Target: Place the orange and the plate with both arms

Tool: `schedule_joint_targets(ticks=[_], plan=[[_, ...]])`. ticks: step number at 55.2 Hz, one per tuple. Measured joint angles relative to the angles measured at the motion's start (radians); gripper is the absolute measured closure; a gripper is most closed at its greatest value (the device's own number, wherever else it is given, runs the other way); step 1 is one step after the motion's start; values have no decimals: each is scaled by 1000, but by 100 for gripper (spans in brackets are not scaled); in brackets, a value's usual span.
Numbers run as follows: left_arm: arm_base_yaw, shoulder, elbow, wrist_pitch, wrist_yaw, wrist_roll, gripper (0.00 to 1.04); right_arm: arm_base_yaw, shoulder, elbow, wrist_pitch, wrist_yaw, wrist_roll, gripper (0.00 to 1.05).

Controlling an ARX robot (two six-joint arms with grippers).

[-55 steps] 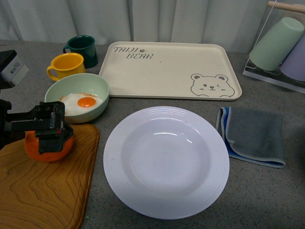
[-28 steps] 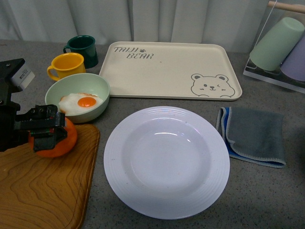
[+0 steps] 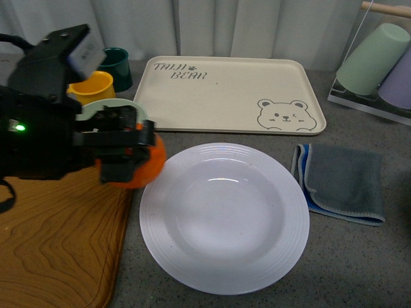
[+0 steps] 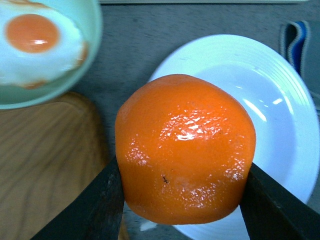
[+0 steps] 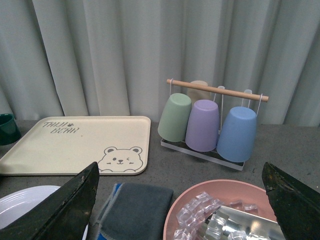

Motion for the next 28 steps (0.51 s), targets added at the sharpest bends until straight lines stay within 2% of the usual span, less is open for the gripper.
schedule_joint_targets(ticks=[11, 28], plan=[[-107, 106, 60, 26, -15, -48, 50, 0, 0, 0, 0, 0, 0, 9], [-157, 259, 128, 45, -31, -58, 51, 0, 0, 0, 0, 0, 0, 9]])
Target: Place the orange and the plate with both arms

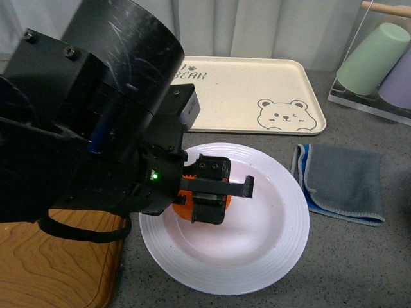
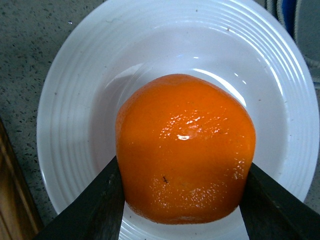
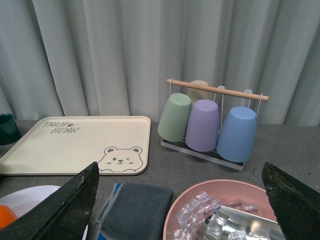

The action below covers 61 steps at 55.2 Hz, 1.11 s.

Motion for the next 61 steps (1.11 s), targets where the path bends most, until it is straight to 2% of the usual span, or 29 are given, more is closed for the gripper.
schedule_joint_targets(ticks=[19, 29, 34, 49, 50, 51, 54, 55, 56, 58, 61], plan=[[-5, 77, 45, 5, -3, -9, 50, 0, 0, 0, 0, 0, 0, 9], [-5, 79, 47, 6, -1, -11, 22, 0, 0, 0, 0, 0, 0, 9], [-5, 68, 42, 15, -2, -11, 5, 0, 0, 0, 0, 0, 0, 9], [13, -83, -15, 33, -32, -37, 7, 0, 0, 0, 0, 0, 0, 9], [11, -84, -27, 63, -69, -21, 8, 0, 0, 0, 0, 0, 0, 9], [8, -86, -60, 163, -150, 1, 11, 0, 0, 0, 0, 0, 0, 9], [10, -82, -131, 379, -312, 71, 19, 0, 0, 0, 0, 0, 0, 9], [18, -81, -196, 537, -404, 128, 24, 0, 0, 0, 0, -2, 0, 9], [26, -82, -242, 639, -446, 159, 28, 0, 0, 0, 0, -4, 0, 9], [59, -96, -346, 880, -502, 220, 37, 0, 0, 0, 0, 1, 0, 9], [114, -175, -436, 1069, -487, 269, 49, 0, 0, 0, 0, 1, 0, 9]])
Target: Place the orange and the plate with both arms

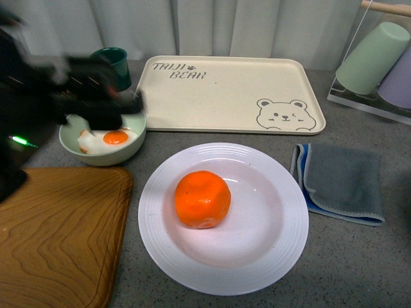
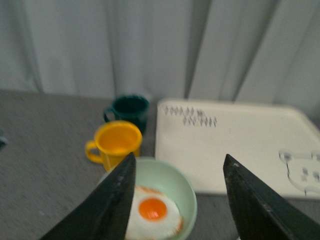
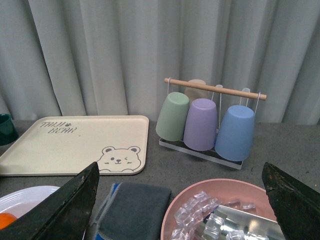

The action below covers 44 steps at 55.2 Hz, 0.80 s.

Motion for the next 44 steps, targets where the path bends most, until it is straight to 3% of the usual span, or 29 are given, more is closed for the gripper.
schedule_joint_targets(ticks=[5, 12, 26, 44], plan=[[63, -143, -97, 32, 63, 28, 69, 0, 0, 0, 0, -1, 0, 9], [153, -305, -215, -44, 150, 42, 101, 0, 0, 0, 0, -1, 0, 9], [270, -691, -296, -348, 263, 51, 101, 0, 0, 0, 0, -1, 0, 9], [357, -983, -345, -579, 356, 51, 101, 0, 0, 0, 0, -1, 0, 9]])
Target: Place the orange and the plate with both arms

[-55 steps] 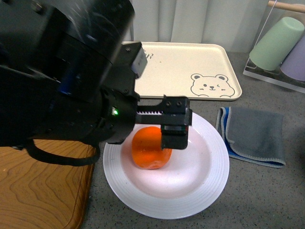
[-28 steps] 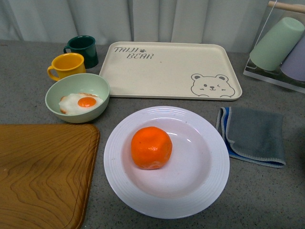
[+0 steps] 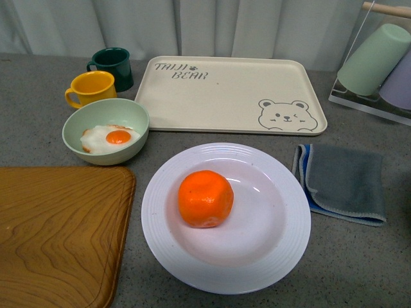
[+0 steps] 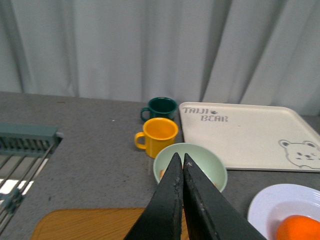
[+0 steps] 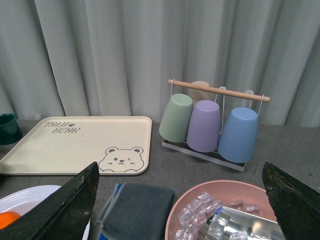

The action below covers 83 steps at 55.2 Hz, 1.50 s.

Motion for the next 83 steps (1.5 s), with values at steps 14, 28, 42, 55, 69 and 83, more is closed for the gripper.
schedule_joint_targets(ticks=[14, 28, 42, 55, 69, 83], plan=[[82, -225, -1, -200, 76, 0, 101, 0, 0, 0, 0, 0, 0, 9], [83, -362, -2, -332, 75, 0, 101, 0, 0, 0, 0, 0, 0, 9], [83, -465, -2, -431, 75, 0, 101, 0, 0, 0, 0, 0, 0, 9], [83, -538, -2, -504, 75, 0, 101, 0, 0, 0, 0, 0, 0, 9], [83, -671, -1, -670, 76, 0, 101, 0, 0, 0, 0, 0, 0, 9], [83, -746, -1, -719, 77, 0, 101, 0, 0, 0, 0, 0, 0, 9]])
